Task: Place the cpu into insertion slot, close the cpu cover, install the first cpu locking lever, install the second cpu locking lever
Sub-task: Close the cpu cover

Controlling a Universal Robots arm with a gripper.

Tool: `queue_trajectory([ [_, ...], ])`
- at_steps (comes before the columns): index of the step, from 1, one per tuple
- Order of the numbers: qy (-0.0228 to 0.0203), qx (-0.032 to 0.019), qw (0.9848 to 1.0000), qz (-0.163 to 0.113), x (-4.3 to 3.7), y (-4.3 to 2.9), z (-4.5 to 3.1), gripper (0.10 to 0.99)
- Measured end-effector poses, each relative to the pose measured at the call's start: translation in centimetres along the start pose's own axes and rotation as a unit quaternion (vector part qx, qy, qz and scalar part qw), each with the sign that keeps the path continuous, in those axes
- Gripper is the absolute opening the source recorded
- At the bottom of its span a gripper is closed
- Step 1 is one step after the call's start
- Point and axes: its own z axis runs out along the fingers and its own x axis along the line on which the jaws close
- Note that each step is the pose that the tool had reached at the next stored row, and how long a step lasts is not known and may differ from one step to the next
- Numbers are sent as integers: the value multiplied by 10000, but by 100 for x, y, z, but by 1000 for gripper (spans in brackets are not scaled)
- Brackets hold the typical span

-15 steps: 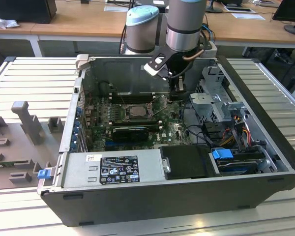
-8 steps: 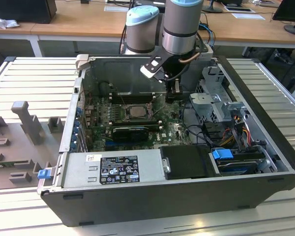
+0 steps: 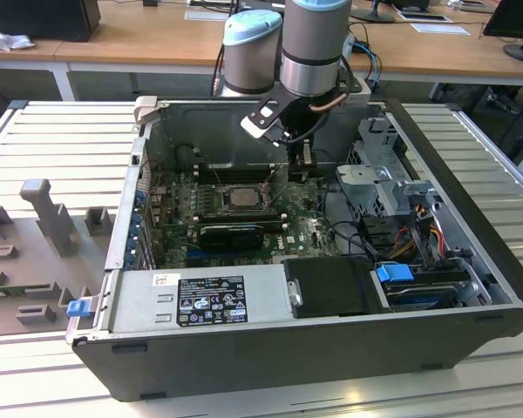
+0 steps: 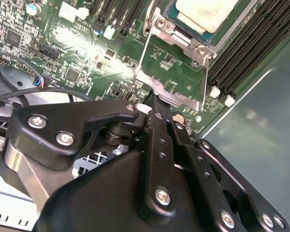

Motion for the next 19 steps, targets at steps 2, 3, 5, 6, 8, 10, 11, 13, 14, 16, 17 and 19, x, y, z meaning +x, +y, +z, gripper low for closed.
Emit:
queue_trajectory([
  [2, 0, 0, 10000, 0, 0, -19, -1, 106],
  [3, 0, 0, 10000, 0, 0, -24, -1, 106],
  [5, 0, 0, 10000, 0, 0, -30, -1, 106],
  [6, 0, 0, 10000, 0, 0, -34, -1, 106],
  [8, 0, 0, 10000, 0, 1, -43, -1, 106],
  [10, 0, 0, 10000, 0, 1, -51, -1, 106],
  [11, 0, 0, 10000, 0, 1, -53, -1, 106],
  [13, 0, 0, 10000, 0, 1, -57, 0, 106],
  [14, 0, 0, 10000, 0, 0, -59, 0, 106],
  [16, 0, 0, 10000, 0, 0, -67, 0, 106],
  [17, 0, 0, 10000, 0, 1, -70, 0, 106],
  [19, 0, 0, 10000, 0, 1, -80, -1, 106],
])
